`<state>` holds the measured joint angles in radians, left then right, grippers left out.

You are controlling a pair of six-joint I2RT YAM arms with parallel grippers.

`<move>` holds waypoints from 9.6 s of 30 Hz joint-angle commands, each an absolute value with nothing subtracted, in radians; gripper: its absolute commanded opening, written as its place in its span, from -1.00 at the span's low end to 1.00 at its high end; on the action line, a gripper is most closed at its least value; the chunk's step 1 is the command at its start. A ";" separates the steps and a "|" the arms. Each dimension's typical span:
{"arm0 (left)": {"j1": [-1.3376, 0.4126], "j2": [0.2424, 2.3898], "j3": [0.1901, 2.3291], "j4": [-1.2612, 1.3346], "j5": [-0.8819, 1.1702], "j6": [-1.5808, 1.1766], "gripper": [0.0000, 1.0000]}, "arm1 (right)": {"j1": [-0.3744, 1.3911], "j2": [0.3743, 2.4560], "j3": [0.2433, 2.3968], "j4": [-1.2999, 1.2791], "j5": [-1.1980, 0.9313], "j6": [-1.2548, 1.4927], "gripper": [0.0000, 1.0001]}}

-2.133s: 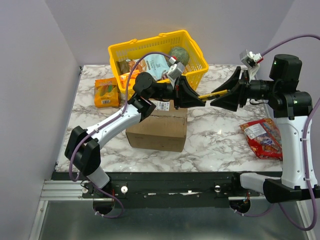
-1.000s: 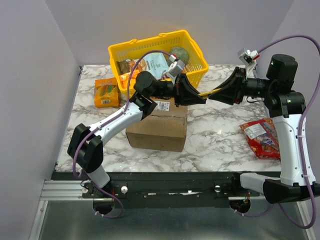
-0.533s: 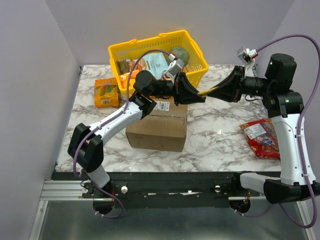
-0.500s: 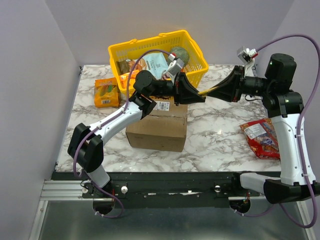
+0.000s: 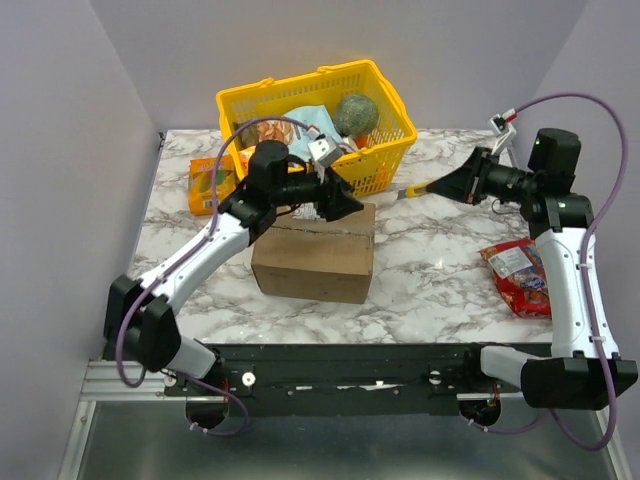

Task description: Unpack the express box

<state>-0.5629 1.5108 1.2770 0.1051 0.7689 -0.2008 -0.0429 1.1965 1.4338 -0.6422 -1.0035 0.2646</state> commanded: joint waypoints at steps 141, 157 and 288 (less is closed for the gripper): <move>-1.097 1.215 0.739 0.120 0.124 0.834 0.28 | -0.074 1.404 0.601 0.572 -1.114 1.239 -0.99; -1.097 1.219 0.736 0.130 0.129 0.831 0.28 | -0.066 1.460 0.629 0.635 -1.178 1.278 -0.99; -1.097 1.289 0.701 0.230 -0.040 0.873 0.28 | -0.002 1.430 0.859 -0.327 -1.393 0.637 -0.99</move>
<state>-1.1141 1.2823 0.7227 0.2672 0.0593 0.8497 -0.0166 1.4429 0.8341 -0.2012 -1.3193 0.7082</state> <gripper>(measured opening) 0.640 0.243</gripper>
